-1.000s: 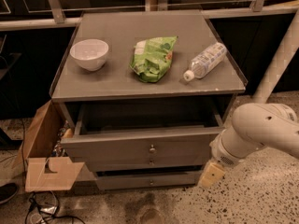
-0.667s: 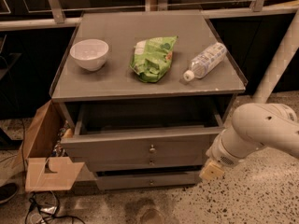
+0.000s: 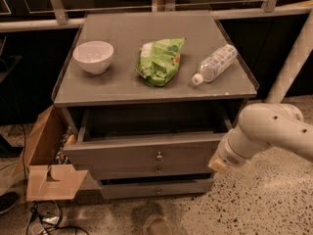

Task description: Close top drawer

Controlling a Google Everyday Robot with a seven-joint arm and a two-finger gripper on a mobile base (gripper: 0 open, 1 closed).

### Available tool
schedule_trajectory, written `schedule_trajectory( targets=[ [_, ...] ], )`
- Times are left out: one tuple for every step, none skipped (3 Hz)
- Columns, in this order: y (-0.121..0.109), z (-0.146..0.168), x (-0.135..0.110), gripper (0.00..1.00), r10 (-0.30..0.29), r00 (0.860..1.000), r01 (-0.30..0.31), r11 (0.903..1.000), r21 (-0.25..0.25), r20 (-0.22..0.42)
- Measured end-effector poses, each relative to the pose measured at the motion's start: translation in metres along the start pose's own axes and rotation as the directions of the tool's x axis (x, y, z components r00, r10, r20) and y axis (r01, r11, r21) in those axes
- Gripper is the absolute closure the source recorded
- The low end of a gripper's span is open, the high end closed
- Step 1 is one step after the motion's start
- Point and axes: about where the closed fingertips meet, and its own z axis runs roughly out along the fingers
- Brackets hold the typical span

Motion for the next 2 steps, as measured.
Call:
schedule_trajectory(
  targets=[
    [-0.032,0.0085,-0.0131,1.0,0.0,1.0,0.0,0.9991,0.043,0.002],
    [-0.0388,0.01,-0.0166,1.0,-0.003,1.0,0.002,0.9986,0.053,0.004]
  ],
)
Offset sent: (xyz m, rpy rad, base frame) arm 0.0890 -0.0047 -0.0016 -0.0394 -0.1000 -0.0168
